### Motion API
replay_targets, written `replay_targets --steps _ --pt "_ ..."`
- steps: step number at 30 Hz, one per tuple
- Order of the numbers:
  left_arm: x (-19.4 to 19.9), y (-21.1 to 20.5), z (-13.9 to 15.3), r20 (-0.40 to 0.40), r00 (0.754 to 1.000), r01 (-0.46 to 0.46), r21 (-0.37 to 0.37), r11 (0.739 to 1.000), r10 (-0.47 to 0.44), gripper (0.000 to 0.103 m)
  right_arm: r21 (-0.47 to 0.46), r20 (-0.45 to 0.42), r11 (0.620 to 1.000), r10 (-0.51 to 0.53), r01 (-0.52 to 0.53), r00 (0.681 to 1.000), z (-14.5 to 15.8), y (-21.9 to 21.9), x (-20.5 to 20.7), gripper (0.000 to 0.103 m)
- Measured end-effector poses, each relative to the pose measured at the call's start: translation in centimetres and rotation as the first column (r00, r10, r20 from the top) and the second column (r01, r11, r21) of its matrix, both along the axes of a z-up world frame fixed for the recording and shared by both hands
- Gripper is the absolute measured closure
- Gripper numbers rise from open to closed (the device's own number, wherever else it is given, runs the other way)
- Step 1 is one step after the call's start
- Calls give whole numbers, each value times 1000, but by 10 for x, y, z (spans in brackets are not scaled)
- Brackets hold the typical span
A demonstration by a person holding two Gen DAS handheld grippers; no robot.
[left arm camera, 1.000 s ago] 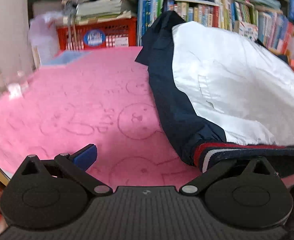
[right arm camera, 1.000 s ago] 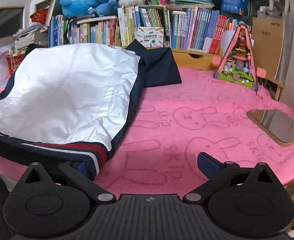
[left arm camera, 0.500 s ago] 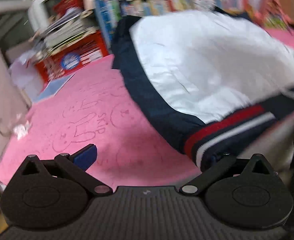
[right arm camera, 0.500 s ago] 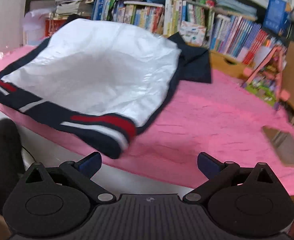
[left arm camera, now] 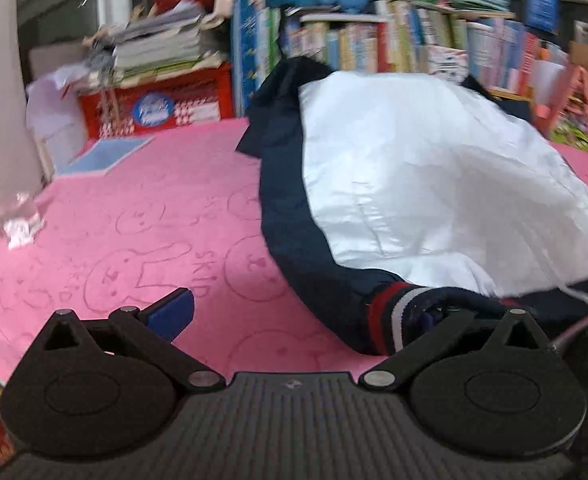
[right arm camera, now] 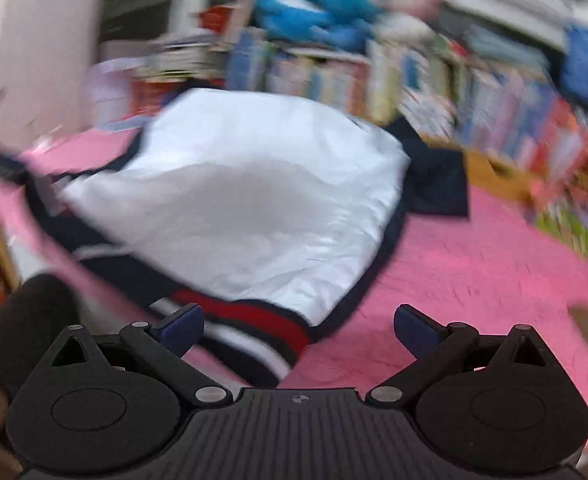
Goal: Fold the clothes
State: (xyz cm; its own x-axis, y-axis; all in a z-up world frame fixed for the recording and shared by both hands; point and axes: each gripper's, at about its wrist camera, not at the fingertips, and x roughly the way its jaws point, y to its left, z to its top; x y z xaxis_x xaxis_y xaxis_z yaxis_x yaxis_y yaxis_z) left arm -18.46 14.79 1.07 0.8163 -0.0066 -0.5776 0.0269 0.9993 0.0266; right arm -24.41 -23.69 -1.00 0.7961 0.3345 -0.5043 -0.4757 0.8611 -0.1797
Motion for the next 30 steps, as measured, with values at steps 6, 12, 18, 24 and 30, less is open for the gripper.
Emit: replay_targets --steps 6,12,18,24,30 --pt "7 1 4 11 999 -31 -29 999 31 0 -72 22 996 -46 48 999 -17 19 4 0" --pt "21 1 20 78 994 -71 -16 997 72 0 21 160 954 -298 299 941 6 3 35 0" --pt "27 -6 19 70 997 -46 19 999 45 0 -60 186 947 -301 316 935 0 -3 30 0" --pt "5 -5 -4 30 999 14 129 992 -19 0 -91 162 952 -275 292 948 -10 -16 19 0" --pt "0 -6 -14 -13 998 60 142 988 -59 0 -116 111 964 -227 240 967 -25 -7 22 0"
